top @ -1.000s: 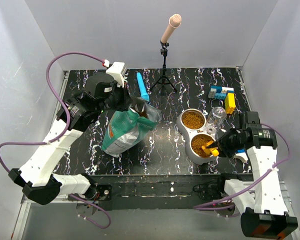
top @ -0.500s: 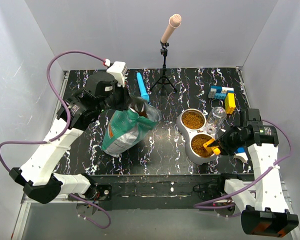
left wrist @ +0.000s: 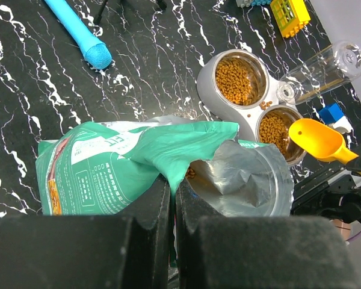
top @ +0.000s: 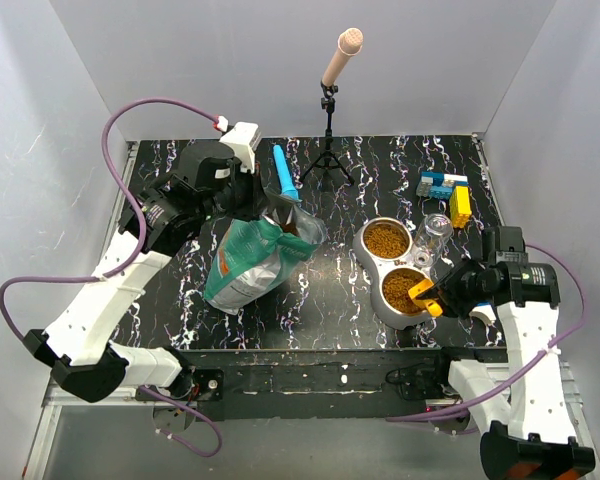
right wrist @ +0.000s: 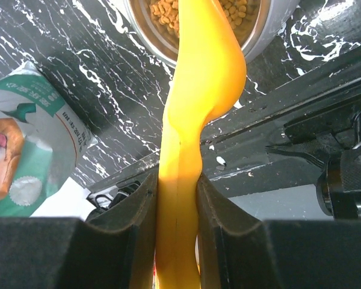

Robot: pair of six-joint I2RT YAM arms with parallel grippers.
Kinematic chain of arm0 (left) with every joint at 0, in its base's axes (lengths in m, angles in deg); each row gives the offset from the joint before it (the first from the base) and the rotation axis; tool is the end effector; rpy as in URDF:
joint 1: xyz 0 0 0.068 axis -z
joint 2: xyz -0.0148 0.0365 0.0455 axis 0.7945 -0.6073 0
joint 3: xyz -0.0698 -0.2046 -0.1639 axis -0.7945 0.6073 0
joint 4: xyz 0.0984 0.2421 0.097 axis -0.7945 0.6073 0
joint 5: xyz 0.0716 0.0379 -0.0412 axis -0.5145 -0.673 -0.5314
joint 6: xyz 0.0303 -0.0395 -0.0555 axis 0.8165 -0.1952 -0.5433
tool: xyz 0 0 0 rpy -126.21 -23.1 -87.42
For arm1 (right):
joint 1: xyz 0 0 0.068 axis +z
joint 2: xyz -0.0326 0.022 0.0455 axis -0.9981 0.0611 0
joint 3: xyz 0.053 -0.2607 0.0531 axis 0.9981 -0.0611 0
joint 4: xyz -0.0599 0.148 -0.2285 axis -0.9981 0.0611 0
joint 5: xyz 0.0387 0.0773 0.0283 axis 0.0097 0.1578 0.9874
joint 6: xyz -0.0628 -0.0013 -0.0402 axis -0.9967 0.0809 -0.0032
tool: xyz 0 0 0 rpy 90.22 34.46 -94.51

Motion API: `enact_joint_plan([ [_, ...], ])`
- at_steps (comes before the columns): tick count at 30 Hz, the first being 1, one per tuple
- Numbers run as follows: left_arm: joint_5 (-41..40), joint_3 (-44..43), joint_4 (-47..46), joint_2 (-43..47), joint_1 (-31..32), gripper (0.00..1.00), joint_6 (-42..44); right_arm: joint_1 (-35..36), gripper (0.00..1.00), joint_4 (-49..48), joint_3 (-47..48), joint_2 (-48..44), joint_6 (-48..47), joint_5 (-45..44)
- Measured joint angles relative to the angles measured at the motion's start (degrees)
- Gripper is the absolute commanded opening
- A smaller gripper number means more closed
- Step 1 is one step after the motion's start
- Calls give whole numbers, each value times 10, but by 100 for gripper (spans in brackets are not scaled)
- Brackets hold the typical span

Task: Serve the pet food

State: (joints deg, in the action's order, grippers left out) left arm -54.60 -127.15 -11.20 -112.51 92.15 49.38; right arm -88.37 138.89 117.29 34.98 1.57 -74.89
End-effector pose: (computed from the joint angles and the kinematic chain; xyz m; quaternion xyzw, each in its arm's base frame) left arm 0.2207 -0.1757 0.4507 0.1466 0.8620 -0.2019 0.4412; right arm 0.1415 0.0104 0.2937 0.3860 0.8906 0.1913 0.1458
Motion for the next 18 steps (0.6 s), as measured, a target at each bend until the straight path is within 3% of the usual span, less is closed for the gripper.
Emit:
enact_joint_plan([
  [10,19,-3,-1,-9,0,0,-2,0,1,5,-11,-83,-39,65],
  [15,26,-7,-1,-16,0,0,-3,0,1,-75,4,-102,-50,209],
  [18,35,-9,-2,-22,0,0,-6,0,1,-153,61,-91,-44,302],
])
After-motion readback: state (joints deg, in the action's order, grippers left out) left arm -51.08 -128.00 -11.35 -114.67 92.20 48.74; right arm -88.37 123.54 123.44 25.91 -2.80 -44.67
